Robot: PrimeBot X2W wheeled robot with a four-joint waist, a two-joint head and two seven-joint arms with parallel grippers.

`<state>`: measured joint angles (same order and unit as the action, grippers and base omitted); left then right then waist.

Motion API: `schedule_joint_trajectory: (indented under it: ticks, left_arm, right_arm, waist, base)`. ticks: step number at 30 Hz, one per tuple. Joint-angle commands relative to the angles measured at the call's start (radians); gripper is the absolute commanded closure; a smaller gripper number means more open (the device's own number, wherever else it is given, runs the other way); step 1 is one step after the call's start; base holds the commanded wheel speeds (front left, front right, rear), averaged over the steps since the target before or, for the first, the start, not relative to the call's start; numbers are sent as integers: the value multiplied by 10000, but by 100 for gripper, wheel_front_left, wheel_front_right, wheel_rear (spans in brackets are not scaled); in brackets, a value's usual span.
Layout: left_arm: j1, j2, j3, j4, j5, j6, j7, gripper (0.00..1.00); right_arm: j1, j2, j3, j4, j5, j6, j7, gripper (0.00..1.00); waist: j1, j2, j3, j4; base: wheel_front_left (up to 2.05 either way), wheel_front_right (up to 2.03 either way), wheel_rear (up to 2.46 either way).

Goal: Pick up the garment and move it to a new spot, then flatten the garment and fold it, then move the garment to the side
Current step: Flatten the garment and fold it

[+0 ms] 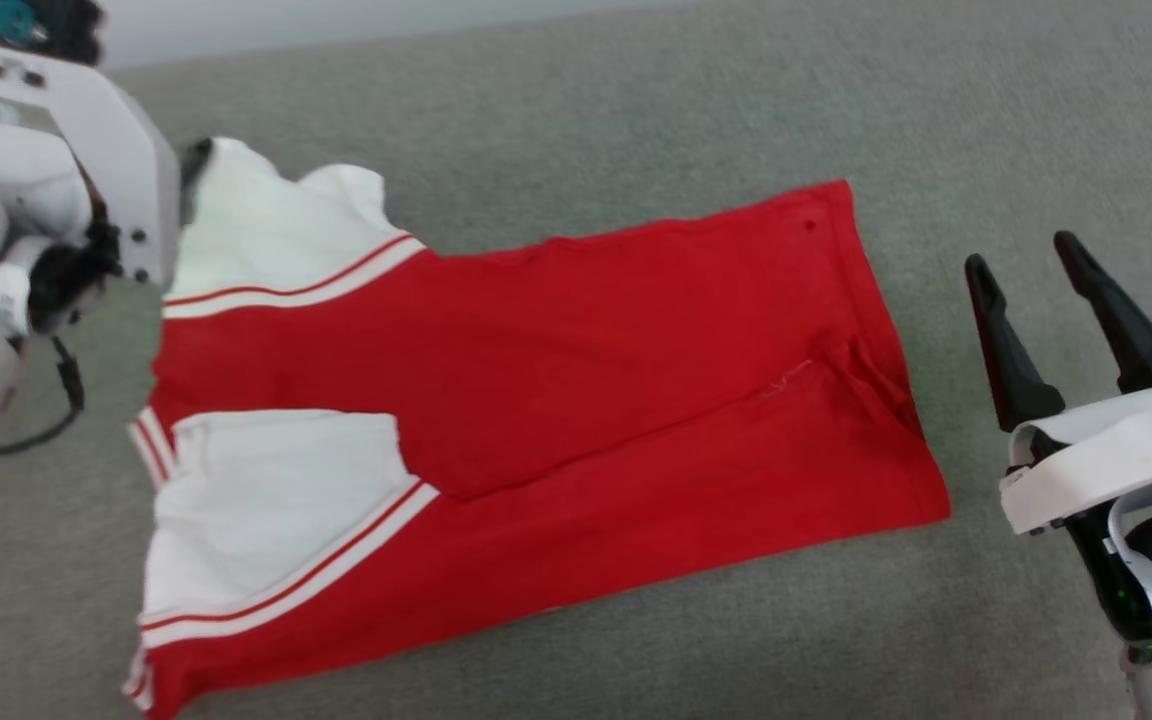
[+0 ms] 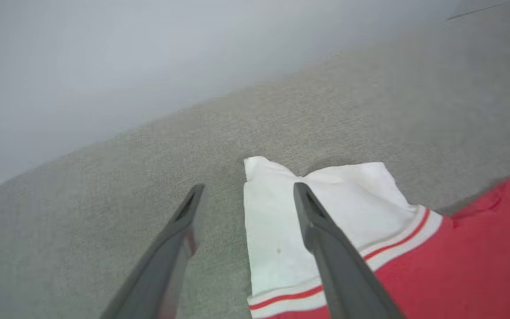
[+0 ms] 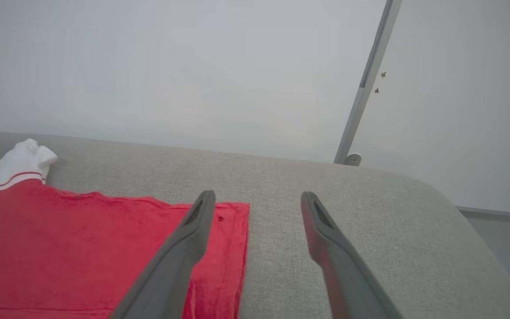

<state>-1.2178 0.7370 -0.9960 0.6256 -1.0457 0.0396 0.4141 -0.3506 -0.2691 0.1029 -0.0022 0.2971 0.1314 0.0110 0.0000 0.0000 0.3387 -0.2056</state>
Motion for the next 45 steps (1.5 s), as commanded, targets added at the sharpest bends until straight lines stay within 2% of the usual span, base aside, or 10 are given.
schedule_joint_trajectory:
  ticks: [1,7,16,17,18,19,21,27,33,45]
  left_arm:
    - [-233,-98,14,348,75,-85,-51,0]
    - [-903,-574,-18,2168,0,-700,210,0]
    - [-1364,-1119,-97,4076,-380,-1148,1414,0]
    - [-1299,-1194,-150,4228,-408,-1183,1609,4]
    - [-1243,-1268,-134,4382,-541,-1216,1807,18]
    - [-1217,-1334,-107,4511,-585,-1242,1925,38]
    - [-1134,-1483,-98,4699,-709,-1306,2144,100]
    - [-1435,-1712,-127,4858,-624,-1443,1828,100]
    - [-1752,-1931,-195,4965,-543,-1532,1672,100]
    - [-2184,-2341,-277,5084,-506,-1631,1396,100]
  right_arm:
    - [-106,76,34,74,-55,-16,-51,0]
    - [-275,157,222,275,81,-16,-141,0]
    - [-369,141,255,313,130,-16,-51,0]
    - [-390,143,259,296,134,-16,-40,0]
    - [-417,158,257,297,140,-16,6,0]
    - [-434,165,282,308,169,-16,79,0]
    - [-498,166,290,282,229,-16,187,0]
    - [-840,65,506,128,570,-16,1092,0]
    - [-2155,-84,938,646,962,-16,2537,0]
    - [-5691,-106,2468,4478,2122,-16,5165,0]
  waist:
    - [0,0,484,-461]
    - [0,0,1001,-850]
    - [0,0,1379,-1002]
    - [0,0,1410,-999]
    - [0,0,1434,-996]
    - [0,0,1455,-996]
    - [0,0,1495,-983]
    - [0,0,1618,-837]
    - [0,0,1746,-597]
    - [0,0,2051,-209]
  base:
    - [0,0,0]
    - [0,0,0]
    - [0,0,0]
    - [0,0,0]
    - [0,0,0]
    - [0,0,0]
    - [0,0,0]
    - [0,0,0]
    - [0,0,0]
    - [0,0,0]
